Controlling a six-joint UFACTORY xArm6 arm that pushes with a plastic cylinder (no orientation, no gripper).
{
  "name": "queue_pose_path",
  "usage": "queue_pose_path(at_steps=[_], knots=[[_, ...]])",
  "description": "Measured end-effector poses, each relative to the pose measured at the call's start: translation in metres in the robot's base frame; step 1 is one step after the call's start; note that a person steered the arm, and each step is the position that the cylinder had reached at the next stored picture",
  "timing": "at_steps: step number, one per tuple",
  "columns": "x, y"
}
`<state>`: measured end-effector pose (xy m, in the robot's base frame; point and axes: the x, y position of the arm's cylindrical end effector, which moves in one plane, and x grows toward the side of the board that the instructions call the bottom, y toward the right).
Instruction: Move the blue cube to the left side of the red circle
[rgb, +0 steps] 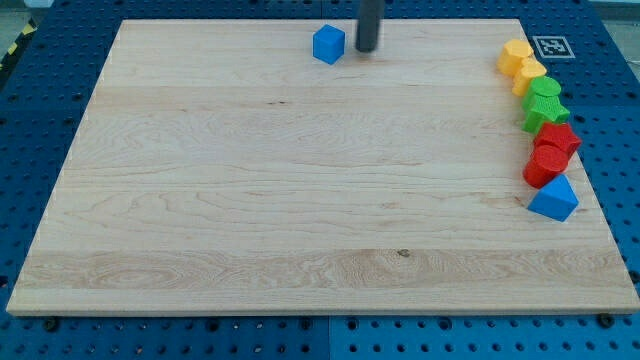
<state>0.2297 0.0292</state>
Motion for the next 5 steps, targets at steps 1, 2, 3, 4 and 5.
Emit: queue_pose_path(at_steps=[1, 2, 3, 4, 5], knots=[[-0.028, -0.051], [-0.007, -0.072], [0.007, -0.059], [0.021, -0.048], [0.044, -0.035]])
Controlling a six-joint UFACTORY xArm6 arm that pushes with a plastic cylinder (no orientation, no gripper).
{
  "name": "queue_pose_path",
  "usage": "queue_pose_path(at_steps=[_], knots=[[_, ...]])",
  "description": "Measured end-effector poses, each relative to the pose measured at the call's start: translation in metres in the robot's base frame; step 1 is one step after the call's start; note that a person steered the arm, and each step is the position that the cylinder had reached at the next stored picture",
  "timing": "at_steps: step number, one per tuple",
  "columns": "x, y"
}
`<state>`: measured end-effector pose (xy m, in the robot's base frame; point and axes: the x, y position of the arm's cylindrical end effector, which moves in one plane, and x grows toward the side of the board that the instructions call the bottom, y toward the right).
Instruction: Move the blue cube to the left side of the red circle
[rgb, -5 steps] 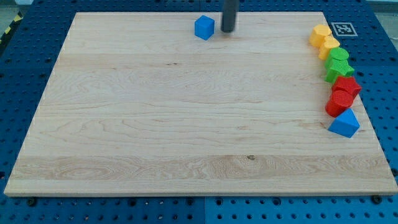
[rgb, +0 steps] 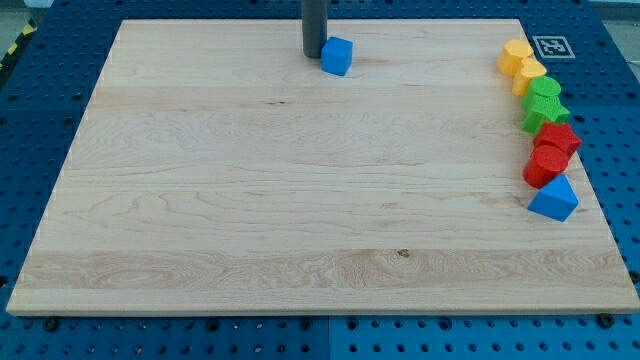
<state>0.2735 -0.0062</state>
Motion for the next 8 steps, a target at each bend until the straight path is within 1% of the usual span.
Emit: queue_pose_path(at_steps=[2, 5, 8], knots=[[-0.009, 0.058], [0.062, 0.106], [0.114, 0.136]])
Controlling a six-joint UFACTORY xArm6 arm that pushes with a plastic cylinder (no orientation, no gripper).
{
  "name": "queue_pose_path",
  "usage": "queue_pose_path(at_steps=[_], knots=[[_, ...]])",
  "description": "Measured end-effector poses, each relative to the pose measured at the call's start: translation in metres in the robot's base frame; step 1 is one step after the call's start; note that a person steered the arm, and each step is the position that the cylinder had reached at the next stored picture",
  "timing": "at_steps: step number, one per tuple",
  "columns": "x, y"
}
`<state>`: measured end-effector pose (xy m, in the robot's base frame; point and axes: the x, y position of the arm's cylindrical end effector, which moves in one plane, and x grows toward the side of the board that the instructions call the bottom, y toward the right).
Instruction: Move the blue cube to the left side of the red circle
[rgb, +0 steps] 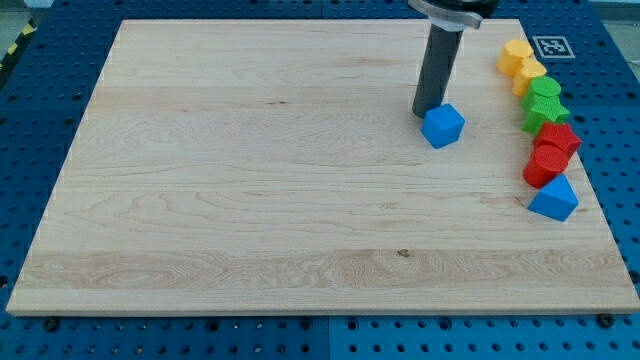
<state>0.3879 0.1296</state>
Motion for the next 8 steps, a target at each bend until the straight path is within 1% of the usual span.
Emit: queue_pose_path(at_steps=[4, 5, 6, 7, 8], knots=[[0.076, 0.009], [0.061, 0.009], [0.025, 0.009], [0.024, 0.032], [0.053, 0.058]])
